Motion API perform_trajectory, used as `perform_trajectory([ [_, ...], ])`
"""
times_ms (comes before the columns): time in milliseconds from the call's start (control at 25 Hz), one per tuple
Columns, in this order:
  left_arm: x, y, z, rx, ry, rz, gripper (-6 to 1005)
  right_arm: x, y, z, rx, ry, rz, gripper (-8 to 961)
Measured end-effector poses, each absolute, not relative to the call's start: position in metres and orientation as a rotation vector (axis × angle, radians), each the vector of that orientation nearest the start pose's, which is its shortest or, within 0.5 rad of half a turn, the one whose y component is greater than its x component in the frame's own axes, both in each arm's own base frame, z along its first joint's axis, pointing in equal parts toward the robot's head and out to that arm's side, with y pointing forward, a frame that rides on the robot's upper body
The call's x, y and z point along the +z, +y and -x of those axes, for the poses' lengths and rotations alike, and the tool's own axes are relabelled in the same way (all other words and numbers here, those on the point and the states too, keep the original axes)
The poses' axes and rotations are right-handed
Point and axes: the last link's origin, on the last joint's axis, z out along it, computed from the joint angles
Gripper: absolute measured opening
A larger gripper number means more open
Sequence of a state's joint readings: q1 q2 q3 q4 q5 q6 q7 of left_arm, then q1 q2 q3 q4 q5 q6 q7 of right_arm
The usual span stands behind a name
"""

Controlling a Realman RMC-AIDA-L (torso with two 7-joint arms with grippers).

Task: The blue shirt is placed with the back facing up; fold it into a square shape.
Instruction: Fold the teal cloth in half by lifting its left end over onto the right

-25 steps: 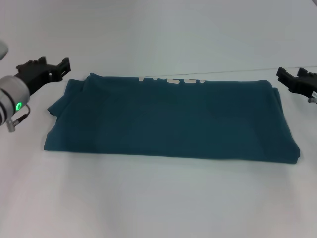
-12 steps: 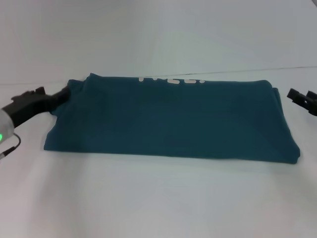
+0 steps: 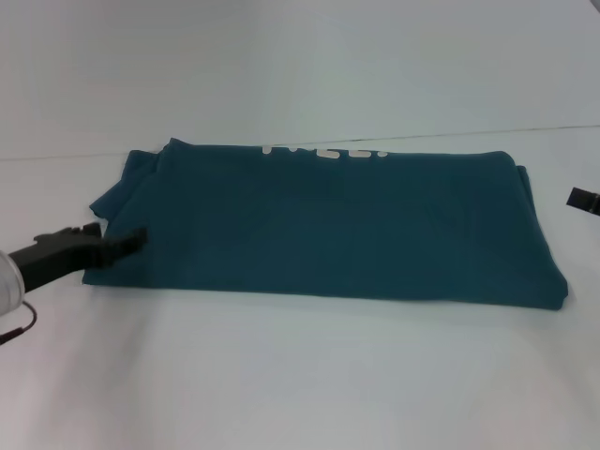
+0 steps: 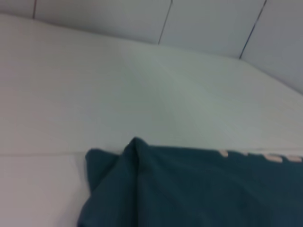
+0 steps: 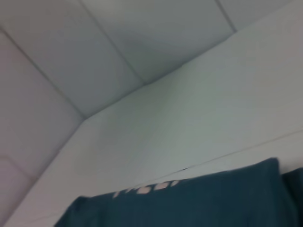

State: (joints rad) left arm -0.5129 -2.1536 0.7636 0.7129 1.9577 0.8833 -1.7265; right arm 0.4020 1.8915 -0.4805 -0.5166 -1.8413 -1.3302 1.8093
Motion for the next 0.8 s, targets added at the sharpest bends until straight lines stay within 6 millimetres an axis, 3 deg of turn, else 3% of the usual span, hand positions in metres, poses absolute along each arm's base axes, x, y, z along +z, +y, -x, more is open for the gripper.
perform_trajectory([
  [200,-0.001,0.387,0.311,-0.422,-1.082,2.059,799,0.111,0.331,-0.358,0.894,1.381,1.968,737],
  [800,-0.008,0.382,0.325,-0.336,-1.128,2.038,798,0.105,0.341,-0.349,0.896,1.374,1.991,736],
])
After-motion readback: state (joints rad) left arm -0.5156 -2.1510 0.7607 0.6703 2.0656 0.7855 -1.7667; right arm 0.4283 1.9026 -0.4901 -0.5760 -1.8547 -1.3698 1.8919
